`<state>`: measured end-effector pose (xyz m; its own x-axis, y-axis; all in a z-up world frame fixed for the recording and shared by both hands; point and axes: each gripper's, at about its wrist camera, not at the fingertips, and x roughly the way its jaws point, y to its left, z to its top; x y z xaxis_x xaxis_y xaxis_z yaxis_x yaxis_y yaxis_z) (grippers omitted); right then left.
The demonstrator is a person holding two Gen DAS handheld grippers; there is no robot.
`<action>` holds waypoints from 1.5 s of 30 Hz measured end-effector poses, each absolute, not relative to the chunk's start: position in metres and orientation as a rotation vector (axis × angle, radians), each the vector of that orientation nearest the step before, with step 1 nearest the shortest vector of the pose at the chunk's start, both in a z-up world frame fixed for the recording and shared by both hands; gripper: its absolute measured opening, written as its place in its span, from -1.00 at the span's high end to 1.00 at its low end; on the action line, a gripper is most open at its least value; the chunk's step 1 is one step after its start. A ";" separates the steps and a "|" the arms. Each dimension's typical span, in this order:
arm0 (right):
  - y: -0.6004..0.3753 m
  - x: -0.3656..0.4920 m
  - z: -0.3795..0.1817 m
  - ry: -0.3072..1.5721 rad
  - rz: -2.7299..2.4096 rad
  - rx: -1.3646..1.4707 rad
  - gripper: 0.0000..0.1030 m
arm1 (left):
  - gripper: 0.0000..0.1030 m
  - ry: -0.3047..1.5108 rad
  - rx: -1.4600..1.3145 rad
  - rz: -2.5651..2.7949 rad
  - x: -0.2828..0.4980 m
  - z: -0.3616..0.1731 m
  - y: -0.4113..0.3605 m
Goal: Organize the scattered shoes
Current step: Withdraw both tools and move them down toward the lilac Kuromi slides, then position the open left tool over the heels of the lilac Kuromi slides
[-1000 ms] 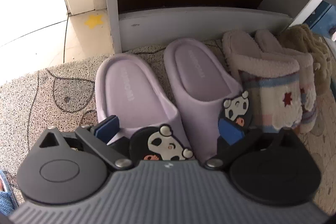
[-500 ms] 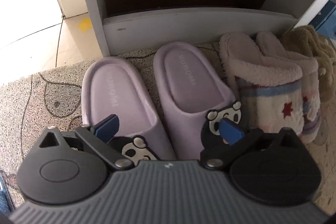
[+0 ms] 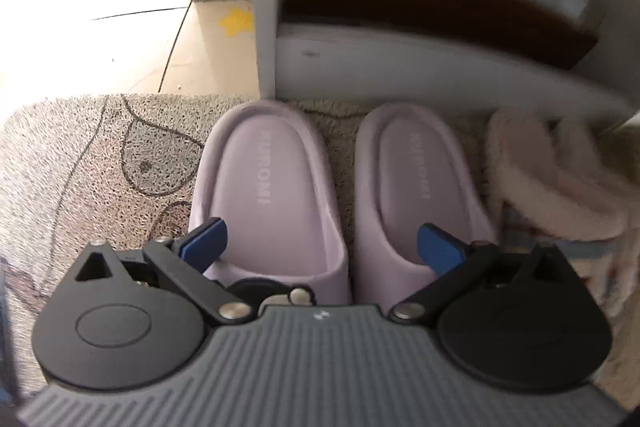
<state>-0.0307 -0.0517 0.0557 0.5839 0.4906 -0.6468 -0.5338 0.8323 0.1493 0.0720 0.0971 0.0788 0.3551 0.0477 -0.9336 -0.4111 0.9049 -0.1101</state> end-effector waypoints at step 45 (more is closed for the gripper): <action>-0.045 -0.068 0.089 0.998 0.590 -0.008 -0.56 | -1.00 1.413 -0.273 0.057 0.021 0.075 0.130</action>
